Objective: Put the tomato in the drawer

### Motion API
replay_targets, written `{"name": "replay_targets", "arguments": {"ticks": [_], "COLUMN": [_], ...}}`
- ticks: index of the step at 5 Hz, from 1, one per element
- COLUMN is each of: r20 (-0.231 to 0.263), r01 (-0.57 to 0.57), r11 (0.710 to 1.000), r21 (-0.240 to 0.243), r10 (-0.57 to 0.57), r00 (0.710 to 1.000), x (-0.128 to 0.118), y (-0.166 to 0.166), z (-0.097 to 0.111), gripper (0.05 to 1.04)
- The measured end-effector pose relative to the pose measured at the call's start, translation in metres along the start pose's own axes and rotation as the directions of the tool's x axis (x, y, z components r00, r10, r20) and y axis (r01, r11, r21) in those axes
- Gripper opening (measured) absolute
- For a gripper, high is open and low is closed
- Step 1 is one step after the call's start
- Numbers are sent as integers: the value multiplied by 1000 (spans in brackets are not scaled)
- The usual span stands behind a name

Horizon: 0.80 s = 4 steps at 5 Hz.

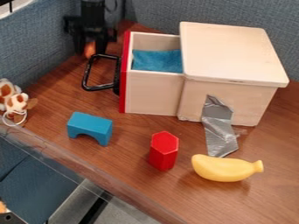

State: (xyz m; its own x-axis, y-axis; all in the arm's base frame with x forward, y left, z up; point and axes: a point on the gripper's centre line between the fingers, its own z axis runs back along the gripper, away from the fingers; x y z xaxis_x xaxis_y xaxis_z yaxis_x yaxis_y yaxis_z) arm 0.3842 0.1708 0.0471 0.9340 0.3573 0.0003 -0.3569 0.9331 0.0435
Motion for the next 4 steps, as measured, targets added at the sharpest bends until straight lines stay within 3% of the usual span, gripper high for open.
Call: {"name": "replay_targets", "arguments": {"ticks": [1,4], "r20": [75,143], "r01": [30,108], "r11": [1000,993], "r21": [-5,-53], "r10": [-29,-99], "r00": [997,985], "x": [5,-16], "y": [-9,-36], "z": [28,65], "gripper": [574,574]}}
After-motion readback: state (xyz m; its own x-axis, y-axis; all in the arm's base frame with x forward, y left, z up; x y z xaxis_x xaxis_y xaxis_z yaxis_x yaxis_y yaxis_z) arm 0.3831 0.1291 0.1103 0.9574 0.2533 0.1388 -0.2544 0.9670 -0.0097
